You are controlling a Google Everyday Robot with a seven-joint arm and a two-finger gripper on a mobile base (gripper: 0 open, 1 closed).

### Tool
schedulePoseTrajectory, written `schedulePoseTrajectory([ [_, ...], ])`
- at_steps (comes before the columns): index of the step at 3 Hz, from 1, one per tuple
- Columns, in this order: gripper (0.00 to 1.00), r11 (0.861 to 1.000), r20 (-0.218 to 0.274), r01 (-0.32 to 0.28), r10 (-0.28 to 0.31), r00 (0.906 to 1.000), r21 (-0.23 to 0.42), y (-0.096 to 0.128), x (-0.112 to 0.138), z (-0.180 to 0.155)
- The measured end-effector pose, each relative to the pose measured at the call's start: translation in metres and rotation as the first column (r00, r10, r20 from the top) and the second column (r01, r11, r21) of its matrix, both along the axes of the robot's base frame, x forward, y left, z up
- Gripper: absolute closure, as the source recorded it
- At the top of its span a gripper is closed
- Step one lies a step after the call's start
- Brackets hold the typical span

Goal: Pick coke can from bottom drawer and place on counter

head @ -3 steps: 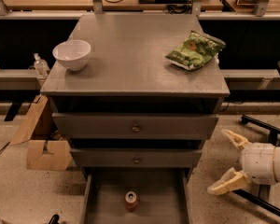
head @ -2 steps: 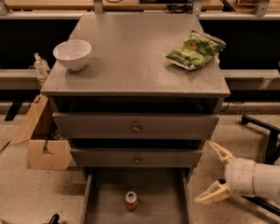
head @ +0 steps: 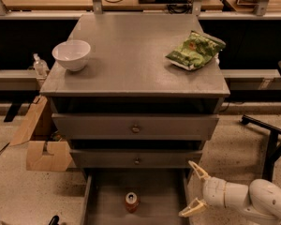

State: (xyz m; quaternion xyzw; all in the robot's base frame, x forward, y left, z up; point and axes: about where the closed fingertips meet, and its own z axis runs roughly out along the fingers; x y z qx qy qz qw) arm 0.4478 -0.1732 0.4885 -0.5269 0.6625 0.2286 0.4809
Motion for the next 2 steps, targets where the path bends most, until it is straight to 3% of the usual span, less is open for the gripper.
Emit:
schedulePoseTrajectory([
  [1,0.00,1.000,0.000,0.000,0.000,1.0000,0.000,0.000,0.000,0.000],
  [2,0.00,0.999,-0.002,-0.041,0.041,0.9991,0.033,0.022,0.004,-0.028],
])
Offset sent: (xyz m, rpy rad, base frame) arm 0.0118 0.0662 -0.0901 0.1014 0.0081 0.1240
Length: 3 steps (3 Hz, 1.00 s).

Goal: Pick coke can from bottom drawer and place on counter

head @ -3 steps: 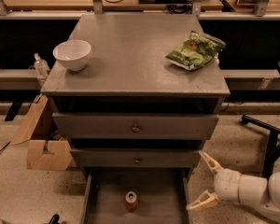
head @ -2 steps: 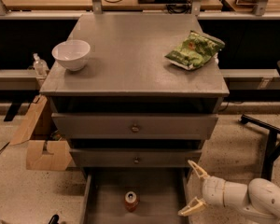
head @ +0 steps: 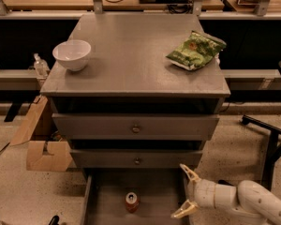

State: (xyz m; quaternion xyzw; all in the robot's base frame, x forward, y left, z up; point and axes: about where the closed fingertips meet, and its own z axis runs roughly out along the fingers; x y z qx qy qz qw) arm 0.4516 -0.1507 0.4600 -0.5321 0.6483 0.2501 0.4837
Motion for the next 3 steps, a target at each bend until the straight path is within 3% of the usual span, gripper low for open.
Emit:
schedulePoseTrajectory([
  [2,0.00,0.987,0.020,-0.150,0.149,0.9886,0.051,0.089,0.018,-0.125],
  [3,0.00,0.979,0.013,-0.189,0.189,0.9819,0.077,0.133,0.021,-0.179],
])
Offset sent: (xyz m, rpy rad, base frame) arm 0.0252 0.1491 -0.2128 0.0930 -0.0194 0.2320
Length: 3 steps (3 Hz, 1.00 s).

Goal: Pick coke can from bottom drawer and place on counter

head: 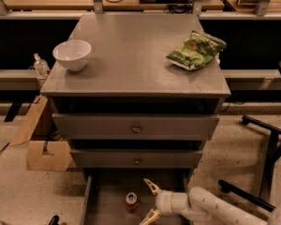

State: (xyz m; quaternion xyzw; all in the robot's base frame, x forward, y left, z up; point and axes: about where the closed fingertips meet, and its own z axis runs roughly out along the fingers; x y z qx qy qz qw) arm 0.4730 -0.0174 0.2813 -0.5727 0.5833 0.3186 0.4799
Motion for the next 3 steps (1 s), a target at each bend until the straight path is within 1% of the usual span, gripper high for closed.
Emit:
schedulePoseTrajectory([
  [1,0.00,1.000,-0.016,-0.017,0.017,0.9997,0.019,0.029,0.003,-0.031],
  [2,0.00,0.999,-0.041,-0.021,0.023,0.9989,0.027,0.053,0.011,-0.061],
  [3,0.17,0.999,-0.064,-0.042,0.043,0.9970,0.011,0.072,0.017,-0.087],
])
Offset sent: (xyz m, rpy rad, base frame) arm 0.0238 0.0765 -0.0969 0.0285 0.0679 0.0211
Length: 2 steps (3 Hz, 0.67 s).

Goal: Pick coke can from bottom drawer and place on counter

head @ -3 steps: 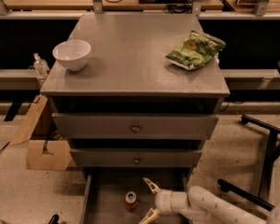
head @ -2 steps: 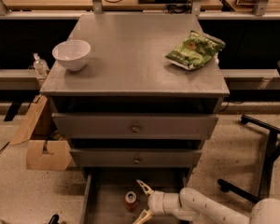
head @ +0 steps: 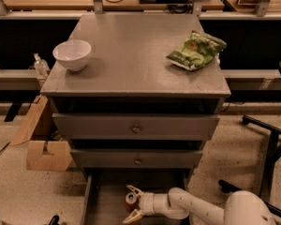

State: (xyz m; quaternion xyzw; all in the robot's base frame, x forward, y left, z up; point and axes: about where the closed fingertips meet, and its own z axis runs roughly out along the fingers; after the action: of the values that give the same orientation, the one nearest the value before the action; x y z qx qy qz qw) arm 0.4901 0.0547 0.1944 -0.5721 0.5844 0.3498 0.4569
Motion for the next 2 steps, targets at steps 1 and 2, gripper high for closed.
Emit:
schedulePoseTrajectory([
  [1,0.40,1.000,-0.022,-0.014,0.014,0.9997,-0.012,0.0130,0.0026,-0.0177],
  [2,0.62,1.000,-0.046,-0.003,0.001,0.9990,-0.031,0.0177,0.0015,-0.0157],
])
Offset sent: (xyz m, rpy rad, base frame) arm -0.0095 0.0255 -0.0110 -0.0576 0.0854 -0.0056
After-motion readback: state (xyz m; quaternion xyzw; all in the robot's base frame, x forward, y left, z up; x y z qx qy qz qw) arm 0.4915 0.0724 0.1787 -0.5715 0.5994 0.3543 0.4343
